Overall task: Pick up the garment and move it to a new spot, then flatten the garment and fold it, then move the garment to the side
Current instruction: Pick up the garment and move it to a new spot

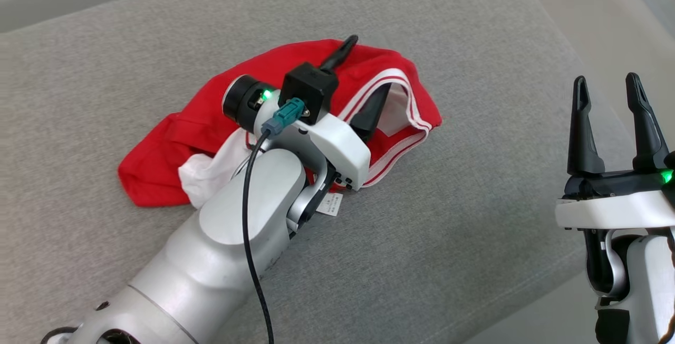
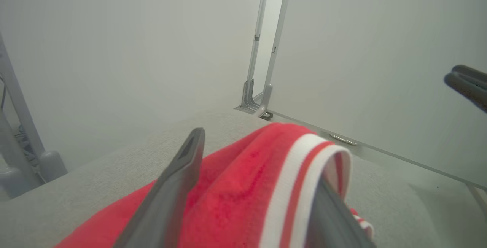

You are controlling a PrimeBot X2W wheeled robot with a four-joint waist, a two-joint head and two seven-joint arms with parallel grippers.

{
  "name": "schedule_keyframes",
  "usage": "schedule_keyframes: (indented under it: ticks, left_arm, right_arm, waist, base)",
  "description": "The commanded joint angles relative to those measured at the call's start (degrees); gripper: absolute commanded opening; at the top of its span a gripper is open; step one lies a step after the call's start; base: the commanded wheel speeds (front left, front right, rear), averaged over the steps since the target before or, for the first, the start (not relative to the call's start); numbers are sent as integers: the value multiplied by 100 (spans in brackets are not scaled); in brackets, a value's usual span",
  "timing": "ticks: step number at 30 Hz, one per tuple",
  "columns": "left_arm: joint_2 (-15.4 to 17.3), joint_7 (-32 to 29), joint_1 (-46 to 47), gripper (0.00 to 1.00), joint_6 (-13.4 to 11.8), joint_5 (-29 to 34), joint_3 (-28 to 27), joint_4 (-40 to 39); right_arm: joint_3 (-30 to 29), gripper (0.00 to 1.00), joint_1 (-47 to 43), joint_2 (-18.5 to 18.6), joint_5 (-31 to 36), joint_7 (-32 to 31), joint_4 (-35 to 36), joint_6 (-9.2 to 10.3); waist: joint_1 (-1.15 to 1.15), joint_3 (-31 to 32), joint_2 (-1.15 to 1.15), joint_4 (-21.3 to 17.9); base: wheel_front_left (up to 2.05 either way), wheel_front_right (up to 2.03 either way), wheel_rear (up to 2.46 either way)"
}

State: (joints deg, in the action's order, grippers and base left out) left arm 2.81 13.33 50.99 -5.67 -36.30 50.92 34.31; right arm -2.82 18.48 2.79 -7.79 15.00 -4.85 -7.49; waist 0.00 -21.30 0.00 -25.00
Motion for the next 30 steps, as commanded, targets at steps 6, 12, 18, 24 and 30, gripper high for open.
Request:
schedule_keyframes:
  ticks: [6, 12, 18, 24, 30]
  left_arm:
    - [13, 130, 116, 100, 86, -288, 272, 72]
    - [29, -213, -16, 100, 550, -376, 717, 266]
    - [351, -499, -185, 100, 867, -431, 942, 171]
    - [841, -68, -517, 100, 447, -642, 409, -408]
    - [1441, 175, -1191, 100, -104, -626, -424, -1343]
  right_arm:
    - [-86, 100, 8, 27, 228, 36, -34, -1]
    - [-126, 100, -81, 26, 388, 36, -53, -1]
    - [-153, 100, -212, 25, 538, 36, -51, -1]
    - [-72, 100, -345, 25, 606, 36, 54, -1]
    - [94, 100, -512, 26, 566, 36, 248, -1]
  waist:
    - [0, 390, 0, 501]
    - [0, 678, 0, 853]
    - [0, 1020, 0, 1335]
    - [0, 1233, 0, 1773]
    - [0, 1408, 0, 2215]
  base:
    - [0, 0, 0]
    - [0, 0, 0]
    - [0, 0, 0]
    - [0, 0, 0]
    - [0, 0, 0]
